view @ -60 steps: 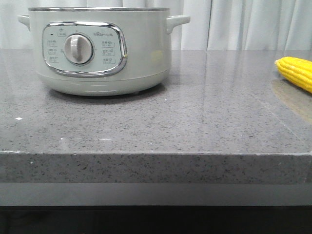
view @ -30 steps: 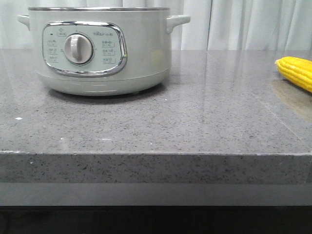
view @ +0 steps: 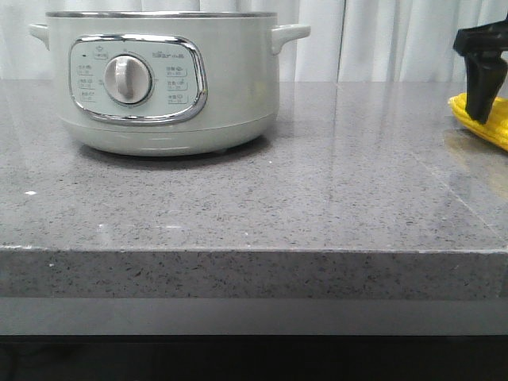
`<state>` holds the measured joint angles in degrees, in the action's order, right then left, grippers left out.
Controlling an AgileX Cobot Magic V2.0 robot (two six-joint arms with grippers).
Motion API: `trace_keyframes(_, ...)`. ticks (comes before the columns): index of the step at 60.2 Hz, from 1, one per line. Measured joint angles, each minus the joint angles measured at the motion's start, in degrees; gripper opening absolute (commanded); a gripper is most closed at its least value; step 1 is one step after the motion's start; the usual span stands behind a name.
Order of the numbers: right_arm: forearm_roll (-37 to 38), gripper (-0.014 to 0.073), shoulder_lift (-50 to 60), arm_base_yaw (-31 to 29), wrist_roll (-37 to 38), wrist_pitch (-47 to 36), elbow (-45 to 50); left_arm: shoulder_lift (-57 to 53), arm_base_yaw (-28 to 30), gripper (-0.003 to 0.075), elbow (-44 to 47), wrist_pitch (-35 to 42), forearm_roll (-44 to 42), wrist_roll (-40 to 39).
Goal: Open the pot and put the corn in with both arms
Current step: 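Close the right gripper on the yellow corn cob and lift it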
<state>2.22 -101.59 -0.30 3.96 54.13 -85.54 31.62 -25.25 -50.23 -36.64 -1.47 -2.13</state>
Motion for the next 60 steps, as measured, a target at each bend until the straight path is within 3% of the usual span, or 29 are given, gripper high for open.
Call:
trace_keyframes(6, 0.04, 0.0586, -2.12, 0.00, -0.24, 0.72, -1.05, 0.00, 0.00, 0.0237, 0.00, 0.00, 0.00, 0.00)
trace_keyframes(17, 0.13, 0.0356, -3.72, 0.00, -0.86, 2.70, -2.44, 0.00, 0.00, 0.0237, 0.00, 0.00, 0.00, 0.00)
trace_keyframes(21, 0.13, 0.0316, -3.82, 0.00, -0.86, 3.10, -2.65, 0.00, 0.00, 0.0237, 0.00, 0.00, 0.00, 0.00)
trace_keyframes(41, -1.89, 0.0310, -1.63, 0.00, -2.11, 5.49, -4.52, 0.00, 0.00, 0.0237, 0.00, 0.00, 0.00, 0.00)
trace_keyframes(60, -10.76, 0.0310, 8.25, 0.00, -7.48, 7.23, -4.52, 0.00, 0.00, 0.0237, 0.37, 0.00, 0.00, 0.00)
